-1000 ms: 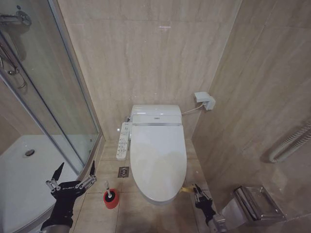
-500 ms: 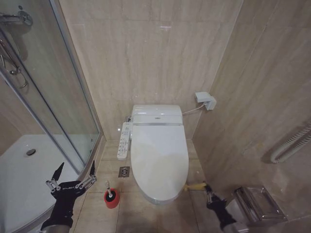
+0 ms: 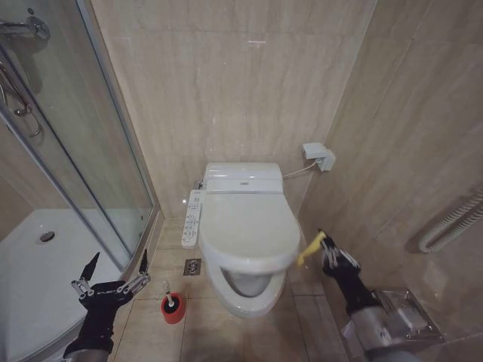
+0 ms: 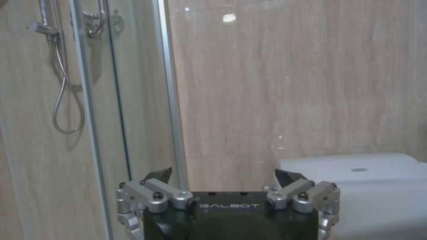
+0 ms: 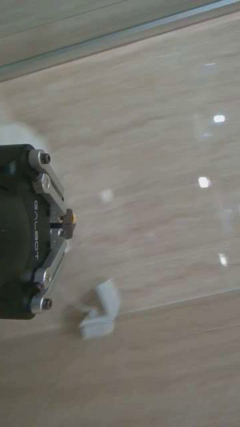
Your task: Open the toilet lid, clean the toilet bowl with a toilet brush, close the toilet lid, and flush.
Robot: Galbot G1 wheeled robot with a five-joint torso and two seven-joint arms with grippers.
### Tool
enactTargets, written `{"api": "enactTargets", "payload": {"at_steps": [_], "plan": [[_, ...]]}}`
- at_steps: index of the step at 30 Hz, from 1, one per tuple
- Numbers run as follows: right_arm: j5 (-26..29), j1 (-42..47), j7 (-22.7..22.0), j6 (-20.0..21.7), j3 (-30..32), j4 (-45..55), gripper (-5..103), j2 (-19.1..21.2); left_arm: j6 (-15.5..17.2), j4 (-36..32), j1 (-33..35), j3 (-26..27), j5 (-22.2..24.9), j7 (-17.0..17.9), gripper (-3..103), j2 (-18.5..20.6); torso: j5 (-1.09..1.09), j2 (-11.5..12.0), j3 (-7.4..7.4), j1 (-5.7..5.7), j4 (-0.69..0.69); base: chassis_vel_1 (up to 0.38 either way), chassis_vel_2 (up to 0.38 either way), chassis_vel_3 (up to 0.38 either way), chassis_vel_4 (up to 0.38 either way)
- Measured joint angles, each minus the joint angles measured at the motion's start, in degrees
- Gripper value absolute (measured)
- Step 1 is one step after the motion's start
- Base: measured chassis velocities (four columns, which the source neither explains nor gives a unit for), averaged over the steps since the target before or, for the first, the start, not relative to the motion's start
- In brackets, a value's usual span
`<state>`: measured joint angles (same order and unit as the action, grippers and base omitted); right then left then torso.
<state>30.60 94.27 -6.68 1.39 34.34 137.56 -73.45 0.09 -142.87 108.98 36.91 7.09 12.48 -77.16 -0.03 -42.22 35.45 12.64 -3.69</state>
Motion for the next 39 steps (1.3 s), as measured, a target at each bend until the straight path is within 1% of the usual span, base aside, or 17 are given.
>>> {"api": "enactTargets", "payload": {"at_steps": [3,5,7,8,12,13,17,18,20,21,25,26,30,32,35,37,39], "plan": [[1.2,-6.9,-2.0,2.6,-0.6,1.1,0,0.0,0.0,0.0,0.0,0.0,0.0,0.0,100,0.0,0.03,0.0,0.0,0.01,0.06,0.0,0.0,0.0,0.0],[1.6,-8.0,-2.2,2.8,-0.3,1.3,0,0.5,0.0,0.0,0.0,0.0,0.0,0.0,100,0.0,0.03,0.0,0.0,0.01,0.04,0.0,0.0,0.0,0.0],[5.1,-10.7,-3.3,4.7,0.5,2.1,0,2.4,0.0,0.0,0.0,0.0,0.0,0.0,100,0.0,0.03,0.0,0.0,0.01,0.02,0.0,0.0,0.0,0.0],[5.1,-10.7,-3.3,4.7,0.5,2.1,0,2.4,0.0,0.0,0.0,0.0,0.0,0.0,100,0.0,0.03,0.0,0.0,0.01,0.02,0.0,0.0,0.0,0.0],[9.0,-17.5,-4.7,6.1,1.2,0.5,0,4.5,0.0,0.0,0.0,0.0,0.0,0.0,100,0.0,0.03,0.0,0.0,0.01,0.03,0.0,0.0,0.0,0.0],[9.0,-17.5,-4.7,6.1,1.2,0.5,0,4.5,0.0,0.0,0.0,0.0,0.0,0.0,100,0.0,0.03,0.0,0.0,0.01,0.03,0.0,0.0,0.0,0.0],[12.4,-25.1,-6.6,7.4,0.6,-3.1,0,5.3,0.0,0.0,0.0,0.0,0.0,0.0,100,0.0,0.03,0.0,0.0,0.01,0.03,0.0,0.0,0.0,0.0],[12.4,-25.1,-6.6,7.4,0.6,-3.1,0,5.3,0.0,0.0,0.0,0.0,0.0,0.0,100,0.0,0.03,0.0,0.0,0.01,0.03,0.0,0.0,0.0,0.0],[14.2,-31.1,-7.6,8.5,-0.6,-6.5,0,5.4,0.0,0.0,0.0,0.0,0.0,0.0,100,0.0,0.02,0.0,0.0,0.01,0.04,0.0,0.0,0.0,0.0],[14.2,-31.1,-7.6,8.5,-0.6,-6.5,0,5.4,0.0,0.0,0.0,0.0,0.0,0.0,100,0.0,0.02,0.0,0.0,0.01,0.04,0.0,0.0,0.0,0.0],[15.9,-41.7,-9.2,9.7,-4.5,-13.4,0,4.2,0.0,0.0,0.0,0.0,0.0,0.0,100,0.0,0.03,0.0,0.0,0.0,0.02,0.0,0.0,0.0,0.0],[15.9,-41.7,-9.2,9.7,-4.5,-13.4,0,4.2,0.0,0.0,0.0,0.0,0.0,0.0,100,0.0,0.03,0.0,0.0,0.0,0.02,0.0,0.0,0.0,0.0],[15.5,-50.4,-9.2,9.7,-7.8,-19.2,0,1.9,0.0,0.0,0.0,0.0,0.0,0.0,100,0.0,0.02,0.0,0.0,0.0,0.02,0.0,0.0,0.0,0.0],[14.9,-52.3,-9.1,9.4,-8.8,-20.6,0,1.1,0.0,0.0,0.0,0.0,0.0,0.0,100,0.0,0.02,0.0,0.0,0.0,0.02,0.0,0.0,0.0,0.0],[11.6,-57.8,-8.1,8.0,-11.7,-25.6,0,-1.7,0.0,0.0,0.0,0.0,0.0,0.0,100,0.0,0.02,0.0,0.01,0.01,0.02,0.0,0.0,0.0,0.0],[11.2,-58.5,-8.0,7.8,-12.0,-26.3,0,-2.1,0.0,0.0,0.0,0.0,0.0,0.0,100,0.0,0.01,0.0,0.0,0.01,0.02,0.0,0.0,0.0,0.0],[6.6,-63.2,-7.1,5.7,-14.0,-32.4,0,-5.0,0.0,0.0,0.0,0.0,0.0,0.0,100,0.0,0.01,0.0,0.0,0.01,0.02,0.0,0.0,0.0,0.0]]}}
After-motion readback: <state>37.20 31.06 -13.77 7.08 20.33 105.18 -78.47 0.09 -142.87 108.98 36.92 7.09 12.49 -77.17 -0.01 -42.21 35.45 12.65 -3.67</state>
